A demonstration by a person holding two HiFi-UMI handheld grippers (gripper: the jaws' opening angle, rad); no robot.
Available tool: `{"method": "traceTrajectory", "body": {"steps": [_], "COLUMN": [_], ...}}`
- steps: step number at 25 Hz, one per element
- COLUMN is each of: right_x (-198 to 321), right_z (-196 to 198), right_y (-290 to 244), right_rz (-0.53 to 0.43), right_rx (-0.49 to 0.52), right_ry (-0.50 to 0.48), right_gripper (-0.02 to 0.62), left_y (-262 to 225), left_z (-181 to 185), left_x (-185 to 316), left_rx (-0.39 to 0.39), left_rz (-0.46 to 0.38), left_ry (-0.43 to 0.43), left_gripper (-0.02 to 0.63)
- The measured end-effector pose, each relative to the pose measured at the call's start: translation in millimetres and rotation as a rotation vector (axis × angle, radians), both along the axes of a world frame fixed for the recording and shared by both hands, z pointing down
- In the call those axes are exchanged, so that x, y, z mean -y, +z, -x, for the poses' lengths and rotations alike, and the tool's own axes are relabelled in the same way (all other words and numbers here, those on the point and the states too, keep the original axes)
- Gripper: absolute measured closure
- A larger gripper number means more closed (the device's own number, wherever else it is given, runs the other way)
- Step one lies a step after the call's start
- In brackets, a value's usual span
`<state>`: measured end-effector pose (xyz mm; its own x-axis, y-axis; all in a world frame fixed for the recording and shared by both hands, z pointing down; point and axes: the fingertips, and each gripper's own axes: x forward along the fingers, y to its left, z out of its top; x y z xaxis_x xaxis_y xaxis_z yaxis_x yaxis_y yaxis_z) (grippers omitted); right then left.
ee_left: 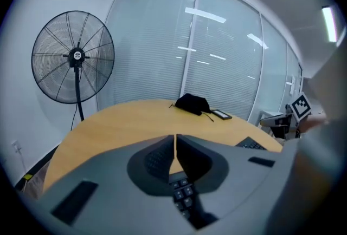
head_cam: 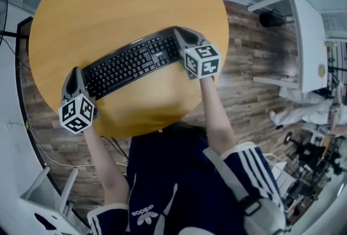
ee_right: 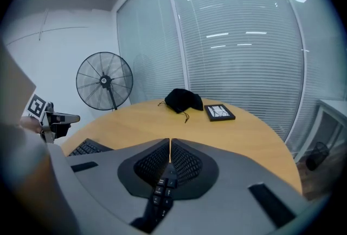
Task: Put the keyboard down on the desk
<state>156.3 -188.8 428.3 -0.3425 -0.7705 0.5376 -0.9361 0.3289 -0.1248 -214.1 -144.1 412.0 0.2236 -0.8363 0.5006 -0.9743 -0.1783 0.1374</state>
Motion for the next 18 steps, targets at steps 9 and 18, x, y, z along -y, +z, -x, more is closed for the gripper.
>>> {"method": "traceTrajectory", "body": {"steps": [9, 18], "right_x": [-37, -103], "right_z": [20, 30], "right_y": [-97, -192], "right_rz": [-0.221, -0.424], "right_rx": [0.046, 0.140], "right_ry": [0.001, -0.005], "right_gripper": [0.591, 0.591], "left_y": [-90, -178], "left_z": [-50, -80], "left_x": [-8, -54], "left_rx": [-0.017, -0.016], "left_rz": [-0.234, -0.418], "left_ry": [0.098, 0.135], "left_gripper": [0.603, 0.604]}}
